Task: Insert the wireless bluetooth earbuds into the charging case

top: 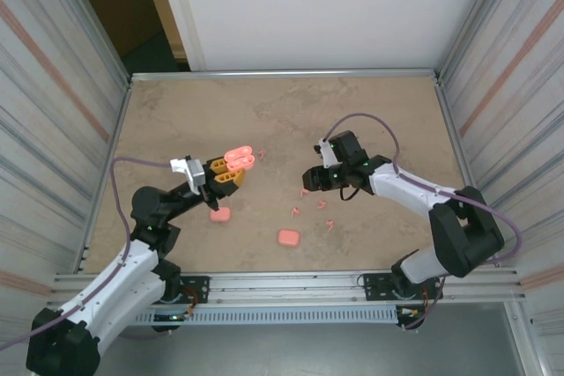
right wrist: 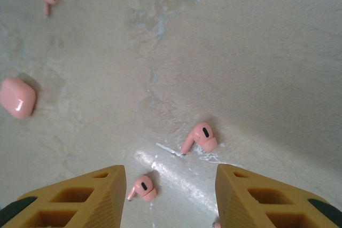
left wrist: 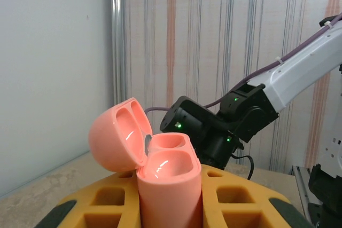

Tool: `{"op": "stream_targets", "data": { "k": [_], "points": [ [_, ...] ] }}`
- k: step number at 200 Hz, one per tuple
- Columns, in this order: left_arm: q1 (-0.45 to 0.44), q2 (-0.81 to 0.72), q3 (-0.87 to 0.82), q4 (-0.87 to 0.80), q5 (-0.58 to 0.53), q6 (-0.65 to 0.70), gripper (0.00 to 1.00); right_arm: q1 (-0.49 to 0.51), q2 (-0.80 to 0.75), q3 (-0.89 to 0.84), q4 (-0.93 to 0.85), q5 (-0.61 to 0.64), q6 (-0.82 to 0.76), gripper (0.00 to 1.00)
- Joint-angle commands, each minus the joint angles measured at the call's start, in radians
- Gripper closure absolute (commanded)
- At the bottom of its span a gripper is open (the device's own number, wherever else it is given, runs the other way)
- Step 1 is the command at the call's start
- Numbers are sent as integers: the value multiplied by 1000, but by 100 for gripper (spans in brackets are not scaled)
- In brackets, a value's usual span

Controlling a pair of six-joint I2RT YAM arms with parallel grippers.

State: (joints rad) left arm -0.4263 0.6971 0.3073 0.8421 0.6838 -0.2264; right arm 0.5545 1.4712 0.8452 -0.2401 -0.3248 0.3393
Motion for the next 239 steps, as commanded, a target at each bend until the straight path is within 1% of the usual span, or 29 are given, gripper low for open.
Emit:
{"op": "stream_targets", "data": {
  "k": [1, 34, 82, 239],
  "points": [
    [3, -2, 33, 37, 28, -12, 100, 21, 50, 52, -46, 43, -50, 54],
    [1, -2, 36, 19, 33, -2, 100, 43, 129, 100, -69, 58, -75, 57],
    [1, -4, 41, -2, 39, 8, 100, 62, 209, 140, -87, 75, -94, 58],
    [0, -5, 40, -24, 40, 19, 100, 65, 314, 178, -93, 81, -102, 61]
  ]
}}
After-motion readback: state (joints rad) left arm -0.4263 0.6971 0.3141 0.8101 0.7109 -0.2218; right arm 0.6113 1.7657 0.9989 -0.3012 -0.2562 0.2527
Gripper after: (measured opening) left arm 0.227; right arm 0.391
